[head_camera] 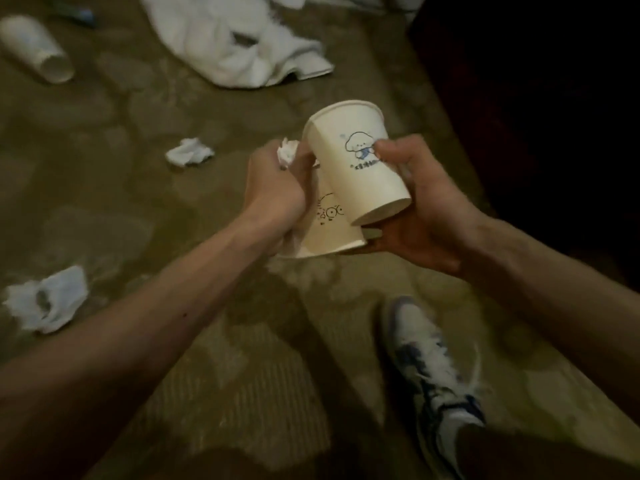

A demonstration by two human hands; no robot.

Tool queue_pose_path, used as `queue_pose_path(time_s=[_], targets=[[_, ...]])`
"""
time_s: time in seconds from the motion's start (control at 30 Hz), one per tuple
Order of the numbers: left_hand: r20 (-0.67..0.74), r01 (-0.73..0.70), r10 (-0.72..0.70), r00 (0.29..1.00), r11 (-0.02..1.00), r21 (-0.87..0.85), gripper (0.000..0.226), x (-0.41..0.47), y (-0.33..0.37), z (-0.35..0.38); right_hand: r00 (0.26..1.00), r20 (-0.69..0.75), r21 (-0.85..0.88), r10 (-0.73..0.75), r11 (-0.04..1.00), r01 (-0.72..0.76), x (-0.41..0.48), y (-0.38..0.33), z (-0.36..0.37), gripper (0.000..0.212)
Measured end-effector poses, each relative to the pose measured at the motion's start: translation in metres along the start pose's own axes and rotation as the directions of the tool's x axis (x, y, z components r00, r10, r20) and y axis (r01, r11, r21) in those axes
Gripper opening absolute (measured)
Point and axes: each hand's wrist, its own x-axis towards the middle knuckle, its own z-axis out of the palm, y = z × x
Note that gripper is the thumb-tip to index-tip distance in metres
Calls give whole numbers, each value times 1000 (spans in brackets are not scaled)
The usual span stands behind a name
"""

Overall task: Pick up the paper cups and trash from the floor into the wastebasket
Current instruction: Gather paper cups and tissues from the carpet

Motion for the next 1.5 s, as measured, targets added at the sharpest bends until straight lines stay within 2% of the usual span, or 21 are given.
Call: queue_pose_path(time_s=[0.1, 0.23, 0.33, 0.4, 0.5, 0.6, 0.73, 0.83, 0.9, 0.97, 1.07, 1.17, 1.23, 1.37, 1.5], targets=[[24, 4, -2, 1000, 996, -83, 22, -10, 33, 46, 993, -102, -103, -67, 993, 56, -34, -22, -35, 51], [121, -65, 81, 989, 990, -127, 13, -25, 53, 89, 987, -126, -40, -104, 994, 100, -67, -16, -84, 60], [175, -163, 153, 972, 986, 43, 16, -41, 48, 125, 982, -136, 23, -128, 991, 133, -86, 2, -116, 69], [256, -193, 148, 955, 968, 158, 25, -51, 44, 148, 976, -177, 71, -128, 987, 143, -103, 13, -141, 70], [465, -193, 57, 883, 949, 249, 49, -65, 45, 172, 967, -217, 65, -134, 986, 152, -132, 29, -181, 58], [606, -196, 2, 796, 947, 254, 63, -82, 53, 210, 958, -233, 57, -166, 981, 184, -160, 41, -215, 52], [701, -337, 62, 711, 904, 261, 63, -104, 65, 278, 926, -302, 59, -226, 965, 254, -203, 45, -261, 59], [739, -413, 119, 664, 881, 229, 55, -126, 72, 336, 878, -409, 60, -249, 953, 299, -248, 44, -300, 66], [765, -458, 169, 622, 870, 181, 53, -147, 75, 379, 817, -523, 27, -244, 953, 303, -282, 43, -327, 70], [793, -500, 226, 565, 858, 112, 48, -170, 77, 426, 723, -638, -43, -265, 950, 310, -321, 43, -356, 73], [844, -503, 259, 470, 864, 14, 35, -210, 83, 500, 526, -778, -202, -344, 930, 308, -386, 44, -397, 69], [903, -472, 268, 337, 878, -84, 37, -256, 81, 571, 334, -849, -331, -410, 904, 270, -447, 57, -431, 55], [930, -444, 246, 273, 890, -104, 39, -286, 71, 610, 238, -874, -369, -423, 898, 241, -480, 75, -451, 46], [974, -424, 123, 191, 905, -32, 50, -334, 36, 672, 132, -932, -315, -338, 934, 170, -522, 123, -486, 60], [995, -532, 15, 102, 846, 42, 46, -361, -9, 708, 80, -969, -232, -233, 973, 19, -539, 177, -509, 67]])
